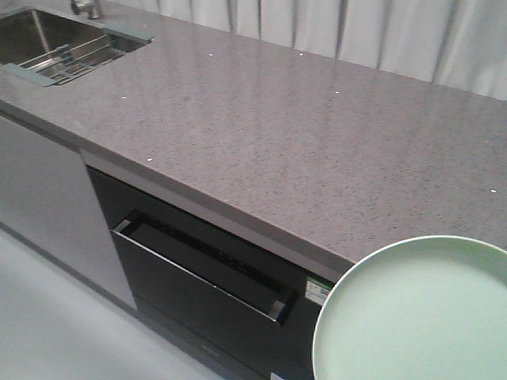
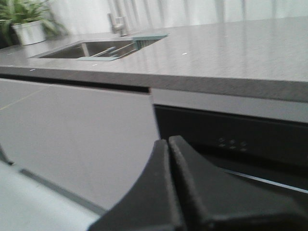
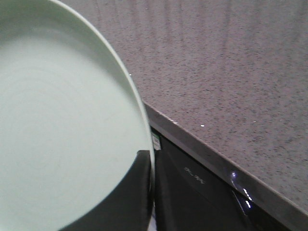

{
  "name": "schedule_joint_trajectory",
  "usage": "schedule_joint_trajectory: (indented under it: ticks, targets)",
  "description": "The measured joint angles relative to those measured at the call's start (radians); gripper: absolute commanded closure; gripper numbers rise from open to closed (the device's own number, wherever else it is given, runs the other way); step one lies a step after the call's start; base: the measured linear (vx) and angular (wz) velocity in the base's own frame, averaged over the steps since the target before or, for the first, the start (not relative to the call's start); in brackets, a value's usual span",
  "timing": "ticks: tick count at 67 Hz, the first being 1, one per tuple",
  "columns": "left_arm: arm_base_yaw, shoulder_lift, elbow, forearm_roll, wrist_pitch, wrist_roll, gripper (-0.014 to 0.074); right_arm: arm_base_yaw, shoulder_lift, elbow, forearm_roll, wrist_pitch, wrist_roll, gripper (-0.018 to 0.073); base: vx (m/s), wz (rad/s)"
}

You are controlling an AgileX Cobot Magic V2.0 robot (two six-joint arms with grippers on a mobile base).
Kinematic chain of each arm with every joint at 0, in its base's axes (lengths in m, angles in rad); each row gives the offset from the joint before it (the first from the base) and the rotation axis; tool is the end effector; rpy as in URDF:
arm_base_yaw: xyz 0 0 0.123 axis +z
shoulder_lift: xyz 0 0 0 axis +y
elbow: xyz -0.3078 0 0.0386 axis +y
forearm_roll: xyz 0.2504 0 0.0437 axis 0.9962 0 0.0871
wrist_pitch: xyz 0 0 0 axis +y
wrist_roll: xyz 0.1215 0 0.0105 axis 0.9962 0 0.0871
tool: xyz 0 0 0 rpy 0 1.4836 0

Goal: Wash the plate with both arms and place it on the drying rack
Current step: 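Drive the base along the counter holding the plate in the right gripper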

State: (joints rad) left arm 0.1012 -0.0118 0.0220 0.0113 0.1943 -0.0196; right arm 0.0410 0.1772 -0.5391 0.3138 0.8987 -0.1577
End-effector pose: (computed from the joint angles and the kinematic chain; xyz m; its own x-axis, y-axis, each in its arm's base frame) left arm 0.0633 0.0067 0.1847 -0.1155 -0.0203 -0.9931 -0.1042 0.9945 -0.0082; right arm 0.0291 0.0307 0.2959 -0.4225 0.0231 -0.9061 -0.2422 0.9604 0.1375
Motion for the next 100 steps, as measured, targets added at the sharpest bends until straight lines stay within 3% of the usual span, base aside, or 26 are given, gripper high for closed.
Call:
schedule_joint_trajectory:
  ticks: [100]
  targets:
    - [0.0, 0.0, 0.0, 0.0, 0.0, 0.0, 0.0603, 0.0, 0.0, 0.0, 0.0, 0.0, 0.0, 0.0561, -0.09, 0.41]
